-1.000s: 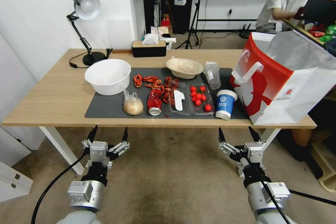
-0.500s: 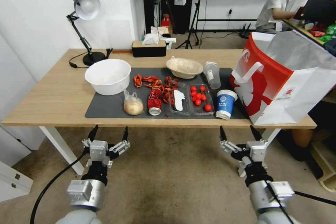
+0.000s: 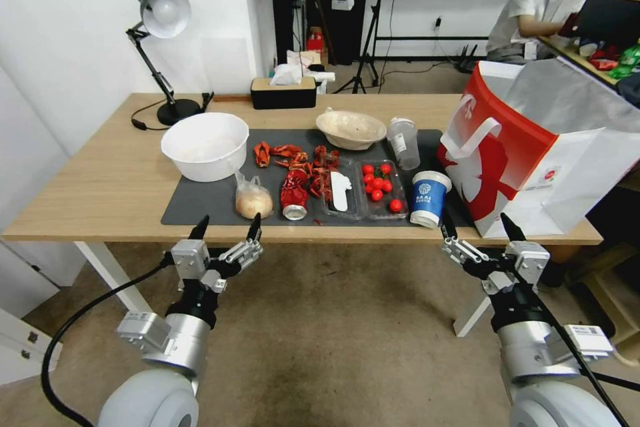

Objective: Pick up the trash from the table and place it into the takeout bag.

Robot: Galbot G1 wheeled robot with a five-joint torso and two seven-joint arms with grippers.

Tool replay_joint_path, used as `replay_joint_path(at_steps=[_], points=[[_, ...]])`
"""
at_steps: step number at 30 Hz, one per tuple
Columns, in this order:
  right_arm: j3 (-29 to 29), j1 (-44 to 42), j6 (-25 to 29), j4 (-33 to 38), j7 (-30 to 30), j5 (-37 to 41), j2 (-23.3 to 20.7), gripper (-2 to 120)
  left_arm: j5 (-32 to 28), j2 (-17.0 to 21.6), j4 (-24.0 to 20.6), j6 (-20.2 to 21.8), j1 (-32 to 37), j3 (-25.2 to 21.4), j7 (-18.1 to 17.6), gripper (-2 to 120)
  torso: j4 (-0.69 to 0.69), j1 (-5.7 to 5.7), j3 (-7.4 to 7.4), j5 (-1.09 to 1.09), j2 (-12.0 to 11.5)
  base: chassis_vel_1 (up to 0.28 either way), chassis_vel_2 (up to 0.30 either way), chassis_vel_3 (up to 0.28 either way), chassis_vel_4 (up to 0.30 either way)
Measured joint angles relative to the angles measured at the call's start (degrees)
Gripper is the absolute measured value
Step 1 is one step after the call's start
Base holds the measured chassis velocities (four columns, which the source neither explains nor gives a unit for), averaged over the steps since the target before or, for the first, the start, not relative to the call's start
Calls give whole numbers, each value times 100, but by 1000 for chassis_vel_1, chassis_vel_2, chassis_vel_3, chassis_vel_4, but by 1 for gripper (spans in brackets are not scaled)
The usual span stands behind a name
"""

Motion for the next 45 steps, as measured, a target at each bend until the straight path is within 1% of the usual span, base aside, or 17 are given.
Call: replay_joint_path(at_steps=[2, 6, 8, 10, 13, 14, 17, 21, 45], points=[[-60, 201, -120, -116, 220, 65, -64, 100, 19, -1, 58, -47, -11, -3, 21, 100, 0, -1, 0, 2, 0, 0, 0, 0, 0], [-115, 378, -253, -228, 387, 130, -136, 100, 33, -8, 90, -65, -23, -3, 41, 100, 0, 0, 0, 1, 0, 0, 0, 0, 0], [-211, 621, -409, -431, 578, 208, -262, 100, 45, -20, 110, -69, -43, -4, 56, 100, 0, 0, 0, 1, 0, 0, 0, 0, 0], [-228, 661, -426, -468, 608, 219, -279, 100, 47, -22, 112, -69, -44, -5, 57, 100, 0, 0, 0, 2, 0, 0, 0, 0, 0], [-685, 1681, -955, -1314, 1368, 783, -594, 100, 103, -26, 111, -121, 11, -48, 75, 100, 1, 0, 0, 1, 0, 0, 0, 0, 0], [-685, 1681, -955, -1314, 1368, 783, -594, 100, 103, -26, 111, -121, 11, -48, 75, 100, 1, 0, 0, 1, 0, 0, 0, 0, 0], [-930, 2087, -1125, -1607, 1720, 1051, -679, 100, 112, -22, 86, -180, 61, -81, 78, 100, 1, 0, 0, 1, 0, 0, 0, 0, 0], [-1081, 2349, -1276, -1762, 1954, 1271, -700, 100, 127, -29, 77, -244, 98, -107, 78, 100, 1, 0, 0, 1, 0, 0, 0, 0, 0], [-1385, 2905, -1679, -2201, 2416, 1646, -723, 100, 191, -71, 97, -432, 140, -128, 71, 100, 0, 0, 0, 1, 0, 0, 0, 0, 0]])
